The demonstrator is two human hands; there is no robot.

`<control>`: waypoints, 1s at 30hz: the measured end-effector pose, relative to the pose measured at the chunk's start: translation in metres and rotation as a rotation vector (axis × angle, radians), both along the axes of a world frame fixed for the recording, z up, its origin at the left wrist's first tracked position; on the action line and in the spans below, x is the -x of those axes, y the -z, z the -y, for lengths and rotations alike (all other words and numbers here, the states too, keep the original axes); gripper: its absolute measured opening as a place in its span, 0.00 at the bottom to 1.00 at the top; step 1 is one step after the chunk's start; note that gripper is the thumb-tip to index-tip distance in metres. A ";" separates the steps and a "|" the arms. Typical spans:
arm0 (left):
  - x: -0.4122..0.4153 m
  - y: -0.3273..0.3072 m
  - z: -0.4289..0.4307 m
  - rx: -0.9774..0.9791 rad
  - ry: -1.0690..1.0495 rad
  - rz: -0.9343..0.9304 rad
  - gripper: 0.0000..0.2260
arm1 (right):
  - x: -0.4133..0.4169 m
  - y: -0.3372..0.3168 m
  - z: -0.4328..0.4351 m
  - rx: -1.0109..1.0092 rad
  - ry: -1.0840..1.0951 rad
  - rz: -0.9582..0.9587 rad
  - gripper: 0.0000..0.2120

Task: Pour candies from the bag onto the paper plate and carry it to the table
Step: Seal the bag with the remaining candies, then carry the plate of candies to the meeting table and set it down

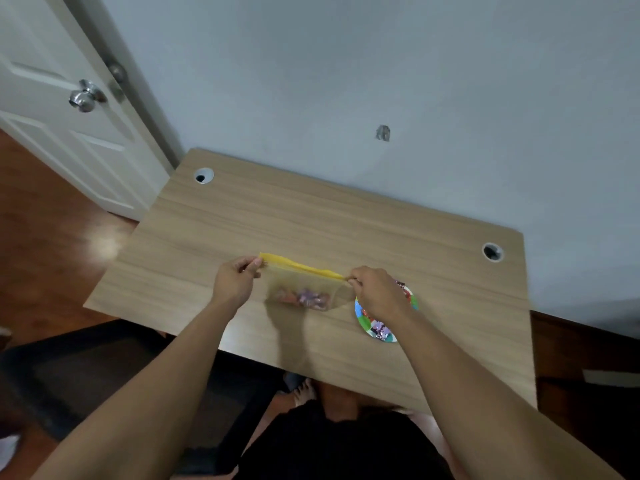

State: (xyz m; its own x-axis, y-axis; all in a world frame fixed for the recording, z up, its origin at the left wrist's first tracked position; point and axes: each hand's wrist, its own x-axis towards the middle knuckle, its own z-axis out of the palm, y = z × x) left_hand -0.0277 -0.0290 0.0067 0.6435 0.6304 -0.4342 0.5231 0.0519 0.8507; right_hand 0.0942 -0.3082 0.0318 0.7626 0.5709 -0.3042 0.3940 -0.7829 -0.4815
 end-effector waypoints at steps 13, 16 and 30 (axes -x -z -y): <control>-0.037 0.006 0.063 -0.128 0.104 0.057 0.11 | -0.036 0.041 0.115 -0.069 0.503 -0.187 0.12; -0.050 0.020 0.093 0.009 0.167 0.011 0.11 | -0.036 0.062 0.145 -0.045 0.618 -0.266 0.12; -0.081 0.105 0.195 0.129 0.293 -0.269 0.15 | -0.023 0.146 0.185 -0.123 0.823 -0.611 0.11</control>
State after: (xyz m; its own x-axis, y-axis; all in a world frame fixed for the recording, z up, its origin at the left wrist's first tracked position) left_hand 0.0535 -0.2241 -0.0980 0.6406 0.3668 -0.6746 0.7342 -0.0350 0.6781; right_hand 0.1176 -0.4932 -0.1138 0.6661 -0.0043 -0.7459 -0.5800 -0.6317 -0.5143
